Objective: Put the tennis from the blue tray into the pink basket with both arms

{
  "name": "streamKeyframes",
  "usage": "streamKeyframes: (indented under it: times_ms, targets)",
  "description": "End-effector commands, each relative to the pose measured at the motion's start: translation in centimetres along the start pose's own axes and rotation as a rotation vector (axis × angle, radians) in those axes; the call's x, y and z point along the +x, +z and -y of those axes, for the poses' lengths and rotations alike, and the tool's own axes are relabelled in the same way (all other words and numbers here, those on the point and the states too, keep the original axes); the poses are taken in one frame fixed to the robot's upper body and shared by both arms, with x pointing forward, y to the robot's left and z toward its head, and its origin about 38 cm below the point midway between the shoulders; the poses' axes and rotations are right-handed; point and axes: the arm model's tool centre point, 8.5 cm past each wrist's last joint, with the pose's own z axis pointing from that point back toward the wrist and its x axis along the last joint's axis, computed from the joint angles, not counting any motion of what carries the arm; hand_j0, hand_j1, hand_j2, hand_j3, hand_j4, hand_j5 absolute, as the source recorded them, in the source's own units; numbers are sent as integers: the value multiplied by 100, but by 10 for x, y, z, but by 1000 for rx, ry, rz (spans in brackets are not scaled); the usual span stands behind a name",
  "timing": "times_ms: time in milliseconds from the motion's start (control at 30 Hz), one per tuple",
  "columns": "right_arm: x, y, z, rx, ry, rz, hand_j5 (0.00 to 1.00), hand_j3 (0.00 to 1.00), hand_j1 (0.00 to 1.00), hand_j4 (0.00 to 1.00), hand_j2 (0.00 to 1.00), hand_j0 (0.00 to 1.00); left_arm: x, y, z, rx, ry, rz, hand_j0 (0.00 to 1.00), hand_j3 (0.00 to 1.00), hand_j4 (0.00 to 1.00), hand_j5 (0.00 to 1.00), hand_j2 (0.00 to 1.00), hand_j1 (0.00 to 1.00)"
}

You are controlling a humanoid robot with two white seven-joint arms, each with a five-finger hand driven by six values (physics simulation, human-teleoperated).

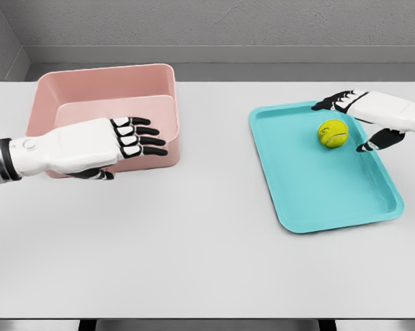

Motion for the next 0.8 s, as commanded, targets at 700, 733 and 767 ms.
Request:
streamKeyframes:
  times_ms: [700, 733, 767]
  targets:
    - [-20, -48, -32, 29, 28, -147, 100, 100, 100, 100, 100, 100, 21, -7, 49, -322, 192, 97, 100, 100, 100, 100, 100, 100]
    - [-21, -50, -33, 30, 25, -158, 100, 100, 100, 100, 100, 100, 21, -8, 48, -320, 190, 98, 100, 100, 100, 100, 100, 100]
    - [-22, -51, -33, 29, 23, -159, 100, 100, 100, 100, 100, 100, 21, -7, 48, -321, 190, 96, 100, 100, 100, 100, 100, 100]
